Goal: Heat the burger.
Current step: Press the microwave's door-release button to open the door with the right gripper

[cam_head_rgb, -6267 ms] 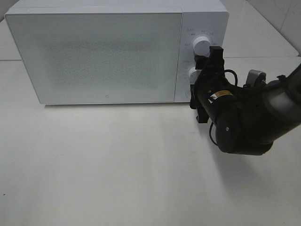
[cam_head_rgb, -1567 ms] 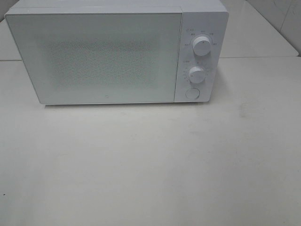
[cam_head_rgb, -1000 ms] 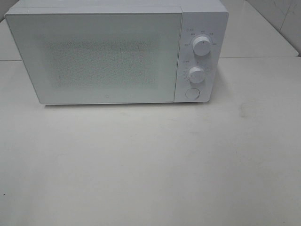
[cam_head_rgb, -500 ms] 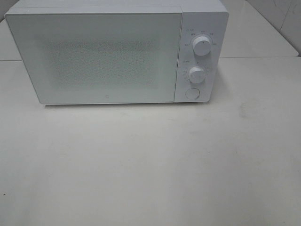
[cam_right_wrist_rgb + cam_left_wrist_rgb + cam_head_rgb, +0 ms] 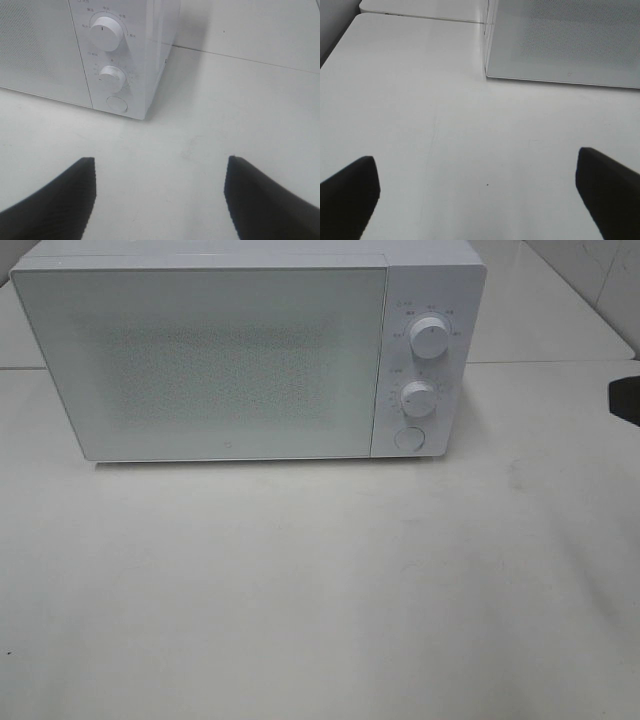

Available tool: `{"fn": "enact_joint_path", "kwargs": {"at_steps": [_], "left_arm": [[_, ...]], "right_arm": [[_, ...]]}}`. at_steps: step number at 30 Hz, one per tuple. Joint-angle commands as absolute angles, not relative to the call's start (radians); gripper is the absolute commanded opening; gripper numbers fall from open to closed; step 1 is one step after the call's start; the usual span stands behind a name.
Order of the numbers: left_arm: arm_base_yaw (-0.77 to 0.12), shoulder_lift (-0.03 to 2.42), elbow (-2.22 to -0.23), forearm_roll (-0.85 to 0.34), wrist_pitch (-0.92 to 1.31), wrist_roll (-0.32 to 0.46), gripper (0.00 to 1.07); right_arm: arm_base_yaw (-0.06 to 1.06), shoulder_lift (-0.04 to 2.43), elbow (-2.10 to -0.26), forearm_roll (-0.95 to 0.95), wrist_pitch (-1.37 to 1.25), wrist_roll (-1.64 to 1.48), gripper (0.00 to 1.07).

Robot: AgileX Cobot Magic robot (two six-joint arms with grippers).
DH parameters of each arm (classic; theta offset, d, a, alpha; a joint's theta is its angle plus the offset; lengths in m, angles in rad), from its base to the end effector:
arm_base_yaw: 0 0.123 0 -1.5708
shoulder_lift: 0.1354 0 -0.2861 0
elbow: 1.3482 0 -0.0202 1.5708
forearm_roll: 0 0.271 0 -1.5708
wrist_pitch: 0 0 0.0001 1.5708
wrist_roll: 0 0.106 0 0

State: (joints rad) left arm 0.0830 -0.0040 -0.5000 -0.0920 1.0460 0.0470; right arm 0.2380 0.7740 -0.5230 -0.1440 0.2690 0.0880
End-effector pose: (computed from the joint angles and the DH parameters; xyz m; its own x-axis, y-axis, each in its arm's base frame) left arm 0.0257 -0.0063 0.2820 -0.4361 -0.0355 -0.8992 -0.0110 0.9994 -0.0341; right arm 0.1867 0.0411 0.2802 -0.3945 -0.1480 -0.9069 -0.2223 0.9730 -0.0621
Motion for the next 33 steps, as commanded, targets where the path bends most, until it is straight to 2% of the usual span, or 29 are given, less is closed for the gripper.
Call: {"fn": "enact_joint_path", "kwargs": {"at_steps": [1,19,25,30,33], "left_arm": [[0.080,-0.025,-0.497,-0.095,1.036,0.046,1.02],[0.080,-0.025,-0.497,-0.095,1.036,0.046,1.02],[0.080,-0.025,-0.497,-0.095,1.036,0.046,1.02],[0.080,-0.025,-0.497,-0.095,1.036,0.046,1.02],[0.080,-0.025,-0.497,-0.095,1.036,0.046,1.02]], "right_arm": [[0.235,0.825,-0.530,-0.145,0.197,0.100,0.72],[0.235,1.249,-0.530,-0.110,-0.346,0.100,0.72],[0.264,1.349,-0.509,0.062,-0.506,-0.036,0.72],[0.351,1.402,-0.448,0.358,-0.697,-0.204,0.72],[0.382,1.419,-0.437,0.440,-0.745,-0.248,0.72]]}}
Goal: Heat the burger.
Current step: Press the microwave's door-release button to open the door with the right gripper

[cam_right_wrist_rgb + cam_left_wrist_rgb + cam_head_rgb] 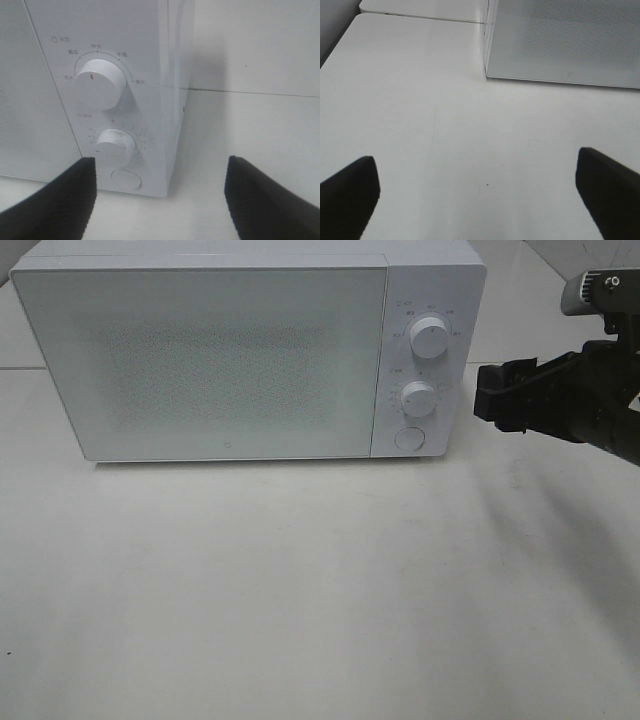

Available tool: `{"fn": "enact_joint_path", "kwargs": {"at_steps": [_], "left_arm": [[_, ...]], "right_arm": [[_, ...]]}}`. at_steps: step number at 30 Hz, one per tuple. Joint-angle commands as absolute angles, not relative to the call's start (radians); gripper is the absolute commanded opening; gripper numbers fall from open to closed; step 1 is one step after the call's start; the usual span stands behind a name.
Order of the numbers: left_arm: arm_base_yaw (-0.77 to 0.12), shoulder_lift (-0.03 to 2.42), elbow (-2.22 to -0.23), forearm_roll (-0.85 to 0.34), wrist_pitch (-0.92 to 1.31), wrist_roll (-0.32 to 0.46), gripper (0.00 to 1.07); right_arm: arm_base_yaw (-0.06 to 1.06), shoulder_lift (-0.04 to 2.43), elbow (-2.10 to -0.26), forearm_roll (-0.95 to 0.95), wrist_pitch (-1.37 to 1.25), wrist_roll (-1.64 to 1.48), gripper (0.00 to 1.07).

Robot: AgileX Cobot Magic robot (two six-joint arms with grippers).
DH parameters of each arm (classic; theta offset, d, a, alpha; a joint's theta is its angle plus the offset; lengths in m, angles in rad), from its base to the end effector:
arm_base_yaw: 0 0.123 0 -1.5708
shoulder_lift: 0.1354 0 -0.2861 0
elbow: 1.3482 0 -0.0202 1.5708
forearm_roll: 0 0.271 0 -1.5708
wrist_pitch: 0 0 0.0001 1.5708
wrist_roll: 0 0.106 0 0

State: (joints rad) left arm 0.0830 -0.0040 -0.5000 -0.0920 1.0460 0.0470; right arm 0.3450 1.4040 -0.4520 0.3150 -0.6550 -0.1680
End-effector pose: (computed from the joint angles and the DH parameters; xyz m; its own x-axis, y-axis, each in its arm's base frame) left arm 0.0257 -0.0063 0.2820 -0.4361 -0.0355 -0.8992 -0.0110 0.9994 -0.0341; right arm 0.2735 0.0771 0.1916 -0.2309 0.0055 -0.9730 -0.1403 0.9893 0.0389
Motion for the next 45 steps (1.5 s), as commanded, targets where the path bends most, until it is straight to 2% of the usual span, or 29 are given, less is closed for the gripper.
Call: {"fn": "enact_joint_path", "kwargs": {"at_steps": [1,11,20,33,36,38,41,45], "left_arm": [[0.080,-0.025,-0.497,-0.095,1.036,0.046,1.02],[0.080,-0.025,-0.497,-0.095,1.036,0.046,1.02],[0.080,-0.025,-0.497,-0.095,1.036,0.046,1.02],[0.080,-0.025,-0.497,-0.095,1.036,0.046,1.02],[0.080,-0.025,-0.497,-0.095,1.036,0.046,1.02],[0.080,-0.025,-0.497,-0.095,1.036,0.046,1.02],[0.080,-0.025,-0.497,-0.095,1.036,0.046,1.02],[0.080,-0.025,-0.497,-0.095,1.036,0.046,1.02]], "right_arm": [[0.395,1.428,-0.433,0.470,-0.762,-0.263,0.72],[0.552,1.593,-0.422,0.594,-0.928,-0.283,0.72],[0.649,1.717,-0.422,0.681,-0.993,-0.278,0.72],[0.668,1.761,-0.422,0.686,-0.987,-0.133,0.69],[0.668,1.761,-0.422,0.686,-0.992,-0.030,0.66],[0.668,1.761,-0.422,0.686,-0.991,0.190,0.59],[0.668,1.761,-0.422,0.686,-0.990,0.257,0.57],[0.668,1.761,-0.422,0.686,-0.975,0.580,0.43]]}}
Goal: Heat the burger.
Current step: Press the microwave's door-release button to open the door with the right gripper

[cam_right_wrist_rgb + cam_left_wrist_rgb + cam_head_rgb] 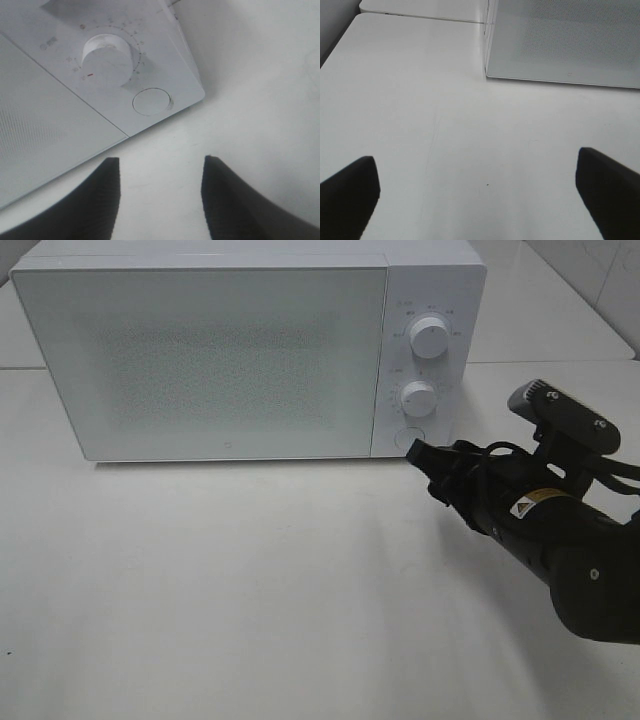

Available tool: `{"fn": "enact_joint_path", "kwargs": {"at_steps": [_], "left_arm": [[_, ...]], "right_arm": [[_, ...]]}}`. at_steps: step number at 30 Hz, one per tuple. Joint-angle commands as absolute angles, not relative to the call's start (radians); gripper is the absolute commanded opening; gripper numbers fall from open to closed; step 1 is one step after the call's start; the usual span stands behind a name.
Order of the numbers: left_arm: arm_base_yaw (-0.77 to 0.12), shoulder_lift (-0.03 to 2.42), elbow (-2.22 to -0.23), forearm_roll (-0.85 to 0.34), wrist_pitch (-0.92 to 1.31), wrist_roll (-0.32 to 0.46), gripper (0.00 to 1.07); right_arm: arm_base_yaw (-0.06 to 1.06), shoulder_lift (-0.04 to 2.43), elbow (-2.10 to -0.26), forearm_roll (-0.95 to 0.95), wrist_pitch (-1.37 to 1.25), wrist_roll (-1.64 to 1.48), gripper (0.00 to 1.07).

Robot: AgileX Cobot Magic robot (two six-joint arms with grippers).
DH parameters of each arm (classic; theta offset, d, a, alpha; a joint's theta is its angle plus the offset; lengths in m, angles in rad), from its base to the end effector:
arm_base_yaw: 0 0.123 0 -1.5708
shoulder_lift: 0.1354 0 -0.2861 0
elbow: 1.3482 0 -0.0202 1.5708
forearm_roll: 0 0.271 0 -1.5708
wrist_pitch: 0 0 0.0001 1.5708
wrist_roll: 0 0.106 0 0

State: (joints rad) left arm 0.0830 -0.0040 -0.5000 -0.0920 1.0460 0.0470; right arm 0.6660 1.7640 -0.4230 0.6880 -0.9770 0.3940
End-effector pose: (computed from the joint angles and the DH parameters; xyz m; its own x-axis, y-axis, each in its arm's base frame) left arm 0.0257 -0.0063 0.2820 -0.4361 -0.0355 -0.8992 -0.0110 0.9994 -0.0341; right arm 0.2538 0.1285 0.1073 -0.3144 0.5473 -0.7756 0.1276 0.8340 0.5368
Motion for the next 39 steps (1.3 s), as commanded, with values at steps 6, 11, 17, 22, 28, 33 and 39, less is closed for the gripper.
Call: {"fn": "enact_joint_path", "kwargs": {"at_steps": [6,11,17,22,28,33,39], "left_arm": [[0.080,-0.025,-0.497,-0.095,1.036,0.046,1.02],[0.080,-0.025,-0.497,-0.095,1.036,0.046,1.02],[0.080,-0.025,-0.497,-0.095,1.036,0.046,1.02],[0.080,-0.025,-0.497,-0.095,1.036,0.046,1.02],[0.080,-0.025,-0.497,-0.095,1.036,0.046,1.02],[0.080,-0.025,-0.497,-0.095,1.036,0.046,1.02],[0.080,-0.025,-0.497,-0.095,1.036,0.046,1.02]], "right_arm": [[0.668,1.761,-0.422,0.686,-0.938,0.890,0.25],[0.668,1.761,-0.422,0.687,-0.875,1.075,0.15],[0.668,1.761,-0.426,0.687,-0.856,1.191,0.00],[0.660,1.782,-0.471,0.686,-0.859,1.210,0.00],[0.652,1.855,-0.545,0.675,-0.859,1.246,0.00],[0.652,1.896,-0.585,0.693,-0.887,1.263,0.00],[0.641,1.945,-0.643,0.690,-0.913,1.268,0.00]]}}
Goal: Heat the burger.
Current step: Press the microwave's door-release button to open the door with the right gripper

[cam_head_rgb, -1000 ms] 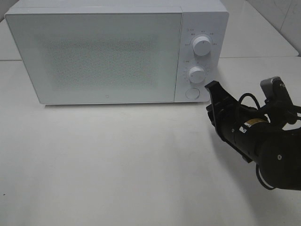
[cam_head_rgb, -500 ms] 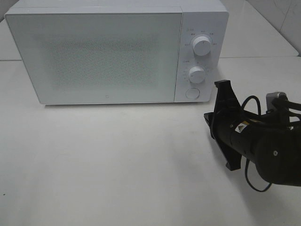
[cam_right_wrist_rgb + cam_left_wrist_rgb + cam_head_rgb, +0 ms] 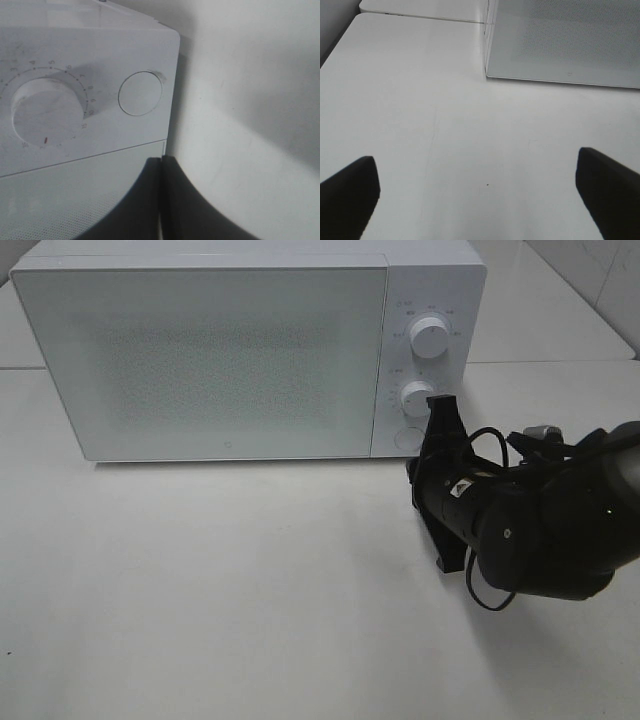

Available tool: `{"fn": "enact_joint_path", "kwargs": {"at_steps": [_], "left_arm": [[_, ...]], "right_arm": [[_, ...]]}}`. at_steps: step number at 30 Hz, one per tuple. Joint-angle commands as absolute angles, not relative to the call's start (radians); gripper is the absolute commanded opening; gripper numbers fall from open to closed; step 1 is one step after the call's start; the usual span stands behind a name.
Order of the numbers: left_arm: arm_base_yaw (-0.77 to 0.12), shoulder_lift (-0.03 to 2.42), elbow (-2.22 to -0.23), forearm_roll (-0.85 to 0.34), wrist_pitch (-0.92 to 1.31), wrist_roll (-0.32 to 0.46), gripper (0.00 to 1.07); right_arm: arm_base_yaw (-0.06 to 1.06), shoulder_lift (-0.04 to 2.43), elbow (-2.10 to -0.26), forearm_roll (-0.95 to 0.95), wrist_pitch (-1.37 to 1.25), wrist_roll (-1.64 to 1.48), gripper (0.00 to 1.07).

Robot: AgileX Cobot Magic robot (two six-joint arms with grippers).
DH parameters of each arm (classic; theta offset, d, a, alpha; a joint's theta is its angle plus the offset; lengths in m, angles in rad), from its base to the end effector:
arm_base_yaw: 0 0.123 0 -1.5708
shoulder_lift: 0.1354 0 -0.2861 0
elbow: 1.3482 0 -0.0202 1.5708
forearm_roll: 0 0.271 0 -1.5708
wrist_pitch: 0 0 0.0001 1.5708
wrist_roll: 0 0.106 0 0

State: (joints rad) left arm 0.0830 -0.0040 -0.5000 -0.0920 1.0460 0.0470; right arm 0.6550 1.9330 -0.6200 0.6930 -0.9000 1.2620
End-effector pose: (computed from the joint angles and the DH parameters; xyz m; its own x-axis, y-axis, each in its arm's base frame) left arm 0.0257 -0.0063 0.2820 -0.4361 -0.0355 -0.8992 -0.0110 0.9994 -0.0341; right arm 0.2937 0.1587 0.0857 -0.1104 0.9916 -0.0674 0.3728 0.1041 0.9220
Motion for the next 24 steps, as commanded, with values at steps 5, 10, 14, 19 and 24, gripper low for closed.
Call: {"fn": "enact_joint_path", "kwargs": {"at_steps": [5,10,14,19,24], "left_arm": [[0.080,-0.025,-0.497,-0.095,1.036,0.046,1.02],[0.080,-0.025,-0.497,-0.095,1.036,0.046,1.02],[0.080,-0.025,-0.497,-0.095,1.036,0.046,1.02],[0.080,-0.025,-0.497,-0.095,1.036,0.046,1.02],[0.080,-0.025,-0.497,-0.095,1.036,0.046,1.02]], "right_arm": [[0.617,1.947,-0.655,0.684,-0.911,1.268,0.00],[0.583,1.956,-0.657,0.678,-0.906,1.272,0.00],[0.583,2.002,-0.699,0.639,-0.905,1.296,0.00],[0.583,2.017,-0.730,0.634,-0.911,1.311,0.00],[0.567,2.028,-0.758,0.638,-0.902,1.291,0.00]]}}
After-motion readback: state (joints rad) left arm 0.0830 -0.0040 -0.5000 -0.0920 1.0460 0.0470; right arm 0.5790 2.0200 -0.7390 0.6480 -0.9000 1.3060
